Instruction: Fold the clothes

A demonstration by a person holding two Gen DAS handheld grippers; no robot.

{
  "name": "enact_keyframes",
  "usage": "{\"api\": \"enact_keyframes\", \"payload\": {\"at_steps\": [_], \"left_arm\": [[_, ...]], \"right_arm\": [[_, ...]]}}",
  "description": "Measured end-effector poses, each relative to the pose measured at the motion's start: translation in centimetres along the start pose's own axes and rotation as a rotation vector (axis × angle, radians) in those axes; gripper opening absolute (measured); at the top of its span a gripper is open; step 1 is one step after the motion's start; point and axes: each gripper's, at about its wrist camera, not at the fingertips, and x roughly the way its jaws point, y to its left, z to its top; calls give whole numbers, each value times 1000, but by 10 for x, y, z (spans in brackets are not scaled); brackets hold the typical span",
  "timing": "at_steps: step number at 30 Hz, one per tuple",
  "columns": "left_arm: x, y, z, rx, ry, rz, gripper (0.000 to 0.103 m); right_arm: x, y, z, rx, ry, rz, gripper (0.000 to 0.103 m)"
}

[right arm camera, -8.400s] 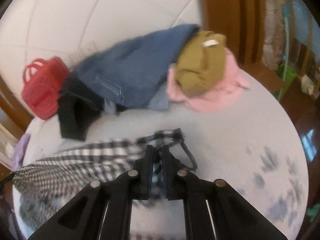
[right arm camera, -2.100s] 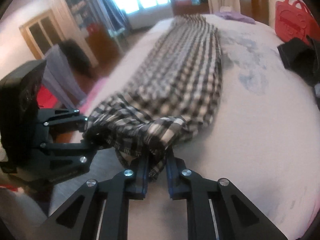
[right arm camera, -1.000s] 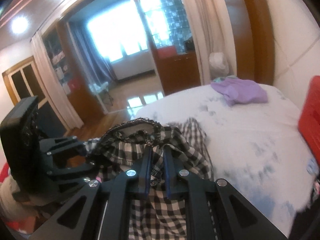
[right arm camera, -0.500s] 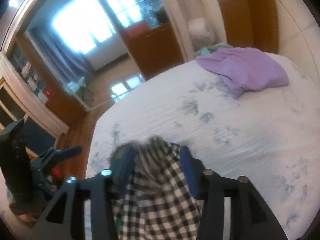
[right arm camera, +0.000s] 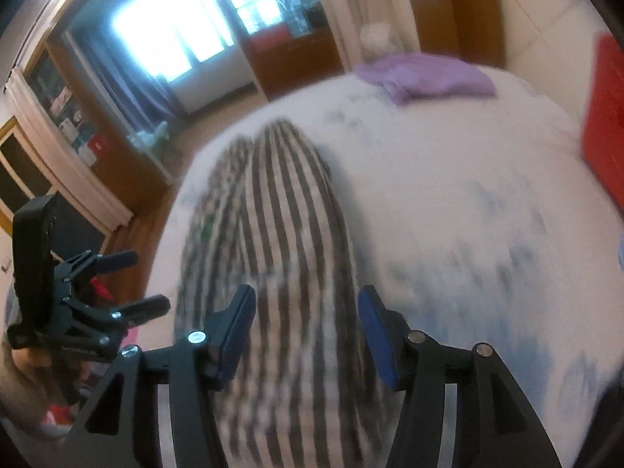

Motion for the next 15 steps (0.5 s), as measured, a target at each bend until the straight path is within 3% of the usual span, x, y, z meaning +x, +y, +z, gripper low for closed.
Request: {"api": "enact_keyframes", "payload": {"at_steps": [3,5,8,11,15], "left_arm": [[3,-23,-28,6,6,-10,103],[6,-38,-40,14,17,-9,103],[12,-55,-58,25,27,1,103],[30,-62,-74,69,65,98,102],[22,-53,-80,39,54,99,102]], "right_arm": [[-14,-7,-40,-4,10,-6,53],[-14,-9,-56,-10,21,9,46],[0,-7,-67,-26,63,27,45],[14,-6,-77,-92,117,-71,5],[13,-41,-85,13,127,-130,2]]}}
